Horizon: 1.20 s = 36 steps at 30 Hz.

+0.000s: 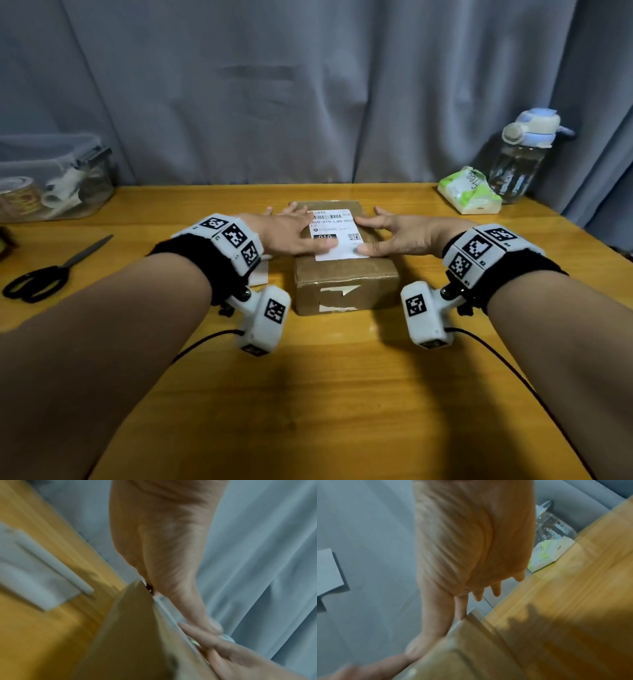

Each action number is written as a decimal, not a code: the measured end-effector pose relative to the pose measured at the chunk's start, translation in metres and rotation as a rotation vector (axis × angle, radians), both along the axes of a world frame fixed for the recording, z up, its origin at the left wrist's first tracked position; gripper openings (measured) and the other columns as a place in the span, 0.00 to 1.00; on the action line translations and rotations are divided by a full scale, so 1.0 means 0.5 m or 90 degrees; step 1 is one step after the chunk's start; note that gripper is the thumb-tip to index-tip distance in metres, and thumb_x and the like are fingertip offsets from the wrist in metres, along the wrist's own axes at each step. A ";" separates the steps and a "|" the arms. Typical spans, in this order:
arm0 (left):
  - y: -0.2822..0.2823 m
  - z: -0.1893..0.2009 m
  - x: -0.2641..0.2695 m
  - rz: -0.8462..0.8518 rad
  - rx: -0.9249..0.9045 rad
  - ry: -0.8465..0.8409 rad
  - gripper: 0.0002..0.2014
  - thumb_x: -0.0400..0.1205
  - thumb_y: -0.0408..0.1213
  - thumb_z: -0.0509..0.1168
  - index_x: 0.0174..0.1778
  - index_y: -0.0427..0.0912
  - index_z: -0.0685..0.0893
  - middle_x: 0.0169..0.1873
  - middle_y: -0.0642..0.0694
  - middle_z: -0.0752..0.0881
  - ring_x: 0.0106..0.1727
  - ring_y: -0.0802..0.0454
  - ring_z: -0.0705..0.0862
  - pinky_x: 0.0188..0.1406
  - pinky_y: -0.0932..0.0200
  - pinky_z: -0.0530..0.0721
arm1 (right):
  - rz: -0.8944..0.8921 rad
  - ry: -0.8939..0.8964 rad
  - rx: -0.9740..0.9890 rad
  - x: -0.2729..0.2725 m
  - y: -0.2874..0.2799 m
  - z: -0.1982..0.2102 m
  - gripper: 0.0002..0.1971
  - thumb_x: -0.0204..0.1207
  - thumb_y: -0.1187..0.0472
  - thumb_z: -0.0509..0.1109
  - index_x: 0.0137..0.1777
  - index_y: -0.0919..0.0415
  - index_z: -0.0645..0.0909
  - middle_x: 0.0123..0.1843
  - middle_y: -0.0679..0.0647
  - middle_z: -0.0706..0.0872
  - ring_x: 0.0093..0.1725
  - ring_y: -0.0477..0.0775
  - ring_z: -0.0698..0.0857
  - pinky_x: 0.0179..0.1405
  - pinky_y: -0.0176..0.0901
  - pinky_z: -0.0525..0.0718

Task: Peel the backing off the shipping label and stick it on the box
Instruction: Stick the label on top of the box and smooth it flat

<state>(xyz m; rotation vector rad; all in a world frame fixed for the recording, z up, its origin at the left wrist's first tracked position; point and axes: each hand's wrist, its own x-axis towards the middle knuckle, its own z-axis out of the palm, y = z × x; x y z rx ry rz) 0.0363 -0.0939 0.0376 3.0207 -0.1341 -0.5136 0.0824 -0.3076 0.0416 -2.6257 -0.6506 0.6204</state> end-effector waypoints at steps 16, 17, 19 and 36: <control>-0.031 -0.012 -0.025 0.035 0.012 0.008 0.53 0.71 0.75 0.48 0.83 0.45 0.37 0.84 0.48 0.36 0.85 0.48 0.35 0.80 0.29 0.37 | -0.007 0.001 -0.057 -0.024 0.037 0.009 0.45 0.71 0.37 0.67 0.83 0.47 0.49 0.85 0.51 0.56 0.84 0.56 0.56 0.81 0.49 0.53; -0.025 -0.015 -0.029 0.038 -0.025 -0.006 0.48 0.74 0.73 0.46 0.83 0.47 0.39 0.84 0.49 0.37 0.85 0.48 0.35 0.80 0.30 0.36 | -0.010 -0.025 -0.041 -0.020 0.038 0.008 0.42 0.73 0.37 0.64 0.83 0.47 0.50 0.86 0.52 0.54 0.84 0.56 0.54 0.82 0.51 0.52; -0.017 -0.028 -0.034 0.056 -0.091 -0.048 0.40 0.78 0.68 0.42 0.83 0.51 0.45 0.85 0.53 0.40 0.85 0.50 0.37 0.80 0.31 0.36 | -0.032 -0.111 0.004 -0.020 0.049 -0.005 0.34 0.78 0.35 0.54 0.82 0.44 0.53 0.87 0.52 0.49 0.85 0.57 0.49 0.82 0.64 0.45; 0.010 -0.016 -0.051 0.045 0.002 0.012 0.57 0.65 0.77 0.53 0.83 0.53 0.36 0.84 0.56 0.36 0.85 0.47 0.36 0.80 0.29 0.38 | 0.016 0.011 -0.034 -0.050 0.027 -0.018 0.47 0.70 0.35 0.66 0.83 0.44 0.43 0.86 0.48 0.36 0.85 0.56 0.43 0.83 0.53 0.43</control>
